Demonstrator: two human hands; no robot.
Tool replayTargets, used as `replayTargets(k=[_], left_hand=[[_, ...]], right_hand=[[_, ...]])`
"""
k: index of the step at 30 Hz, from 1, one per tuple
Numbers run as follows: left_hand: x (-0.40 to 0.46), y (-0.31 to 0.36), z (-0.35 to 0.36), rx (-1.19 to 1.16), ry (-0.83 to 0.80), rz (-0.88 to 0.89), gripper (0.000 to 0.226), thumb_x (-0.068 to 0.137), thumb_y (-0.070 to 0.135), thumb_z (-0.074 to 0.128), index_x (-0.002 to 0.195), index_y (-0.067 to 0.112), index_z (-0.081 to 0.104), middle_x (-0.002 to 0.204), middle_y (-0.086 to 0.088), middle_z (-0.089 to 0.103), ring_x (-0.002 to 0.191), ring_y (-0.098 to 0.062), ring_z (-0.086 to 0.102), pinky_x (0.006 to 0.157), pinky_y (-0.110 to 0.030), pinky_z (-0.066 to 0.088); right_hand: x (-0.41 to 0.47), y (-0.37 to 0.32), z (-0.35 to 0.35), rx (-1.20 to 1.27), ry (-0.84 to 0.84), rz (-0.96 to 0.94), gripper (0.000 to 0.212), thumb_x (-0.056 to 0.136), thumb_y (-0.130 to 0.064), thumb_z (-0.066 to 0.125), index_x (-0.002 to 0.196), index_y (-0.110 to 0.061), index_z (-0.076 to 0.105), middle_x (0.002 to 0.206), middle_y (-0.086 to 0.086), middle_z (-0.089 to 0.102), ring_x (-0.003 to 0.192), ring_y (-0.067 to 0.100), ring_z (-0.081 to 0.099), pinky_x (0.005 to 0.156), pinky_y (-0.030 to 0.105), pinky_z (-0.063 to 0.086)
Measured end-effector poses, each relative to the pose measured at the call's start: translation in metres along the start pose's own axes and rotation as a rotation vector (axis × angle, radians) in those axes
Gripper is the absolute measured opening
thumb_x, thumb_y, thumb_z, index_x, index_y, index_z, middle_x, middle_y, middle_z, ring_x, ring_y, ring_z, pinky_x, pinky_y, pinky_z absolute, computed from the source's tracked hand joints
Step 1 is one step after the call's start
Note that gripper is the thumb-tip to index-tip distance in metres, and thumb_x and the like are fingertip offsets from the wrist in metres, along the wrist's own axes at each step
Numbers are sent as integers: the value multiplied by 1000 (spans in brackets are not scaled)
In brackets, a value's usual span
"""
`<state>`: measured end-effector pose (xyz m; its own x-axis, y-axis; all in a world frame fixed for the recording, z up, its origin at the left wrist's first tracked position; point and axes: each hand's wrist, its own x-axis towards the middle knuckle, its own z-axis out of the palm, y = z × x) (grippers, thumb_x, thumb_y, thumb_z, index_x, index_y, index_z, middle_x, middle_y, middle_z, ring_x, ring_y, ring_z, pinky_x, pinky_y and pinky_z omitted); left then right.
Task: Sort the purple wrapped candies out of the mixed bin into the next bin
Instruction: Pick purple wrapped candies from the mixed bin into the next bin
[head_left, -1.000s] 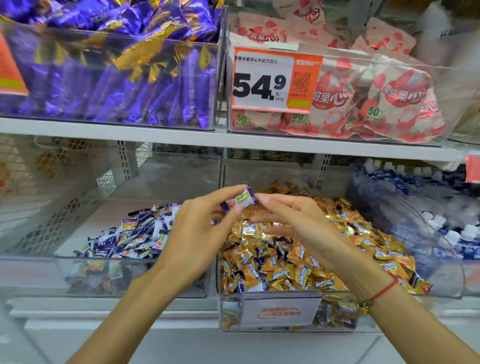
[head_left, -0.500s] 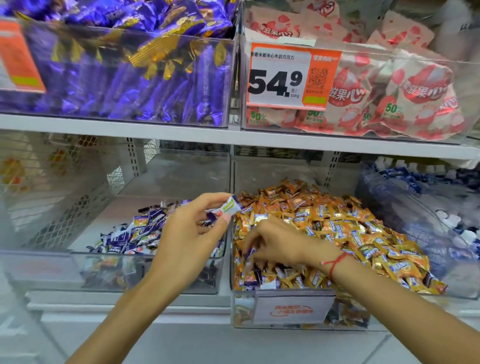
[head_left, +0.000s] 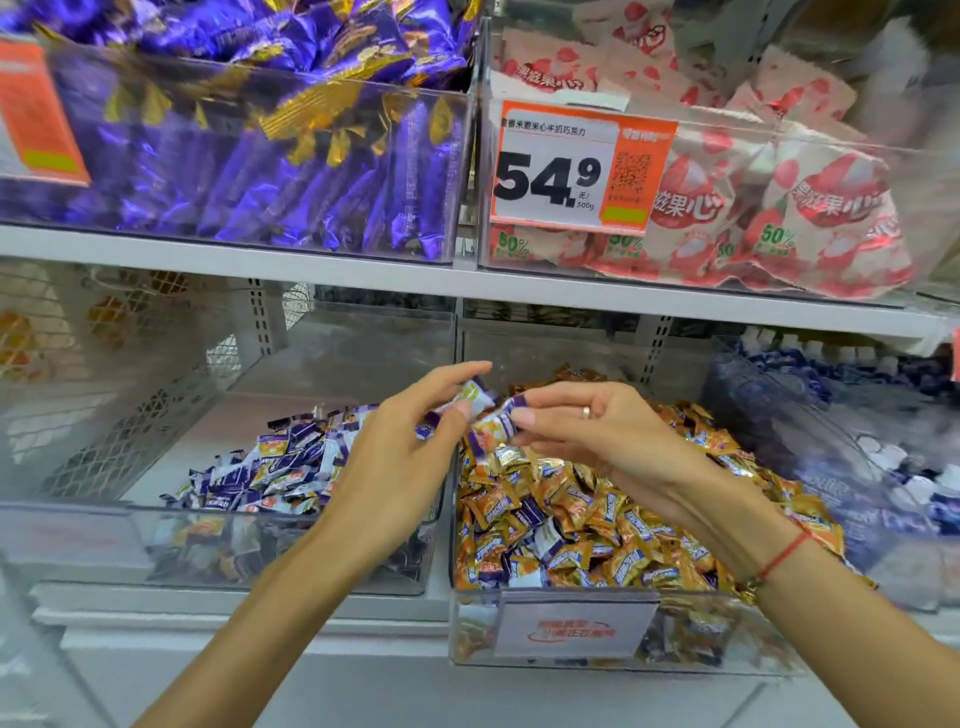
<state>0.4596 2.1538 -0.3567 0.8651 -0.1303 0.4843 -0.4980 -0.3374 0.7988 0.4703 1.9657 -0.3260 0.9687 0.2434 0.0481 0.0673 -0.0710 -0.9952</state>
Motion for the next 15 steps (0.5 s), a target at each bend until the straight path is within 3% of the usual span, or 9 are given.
replayTargets(k=[2, 4, 6, 9, 11, 13, 15], left_hand=[[0, 4, 4, -67, -18, -20, 28, 101, 31, 39, 118, 39, 61, 92, 22, 66, 76, 14, 56, 66, -6, 39], [0, 7, 6, -165, -24, -61, 33, 96, 45, 32, 115, 40, 59, 96, 28, 65, 77, 17, 55, 68, -2, 38], [-1, 5, 7, -159, -44, -31, 35, 91, 47, 37, 117, 37, 57, 99, 25, 64, 79, 17, 56, 68, -1, 38], [-2, -2, 3, -95, -34, 11, 28, 95, 35, 44, 119, 34, 58, 90, 23, 63, 65, 12, 52, 59, -4, 38], [-1, -8, -3, -85, 33, -15, 24, 97, 35, 44, 116, 37, 59, 88, 21, 64, 67, -2, 54, 59, -8, 39], [1, -16, -8, -49, 91, -53, 23, 98, 36, 44, 116, 38, 59, 98, 17, 65, 79, -5, 57, 63, -8, 39], [3, -21, -11, -20, 116, -86, 22, 99, 35, 45, 115, 36, 59, 102, 17, 64, 82, 0, 58, 65, -6, 38]], right_hand=[[1, -1, 9, 66, 90, -40, 32, 68, -19, 78, 98, -8, 73, 89, 8, 76, 82, 15, 72, 71, 17, 55], [4, 1, 17, 110, 140, -68, 22, 72, -15, 79, 93, -9, 75, 86, 7, 75, 79, 14, 72, 72, 18, 56], [5, 5, 22, 87, 112, -87, 15, 77, -12, 76, 92, -11, 75, 85, 6, 75, 79, 14, 71, 76, 19, 57], [7, 7, 14, -7, -1, -80, 19, 87, -15, 68, 105, -15, 72, 91, 6, 76, 86, 15, 72, 76, 20, 56], [8, 10, -7, -367, -94, -125, 17, 88, -16, 68, 104, -18, 71, 94, 0, 74, 88, 8, 69, 74, 17, 54], [11, 21, -26, -920, -310, -125, 22, 85, -16, 72, 106, -22, 71, 102, -7, 70, 94, 4, 63, 77, 17, 50], [16, 41, -33, -1350, -483, -114, 34, 84, -19, 70, 116, -29, 68, 105, -8, 65, 98, 10, 55, 86, 32, 48]])
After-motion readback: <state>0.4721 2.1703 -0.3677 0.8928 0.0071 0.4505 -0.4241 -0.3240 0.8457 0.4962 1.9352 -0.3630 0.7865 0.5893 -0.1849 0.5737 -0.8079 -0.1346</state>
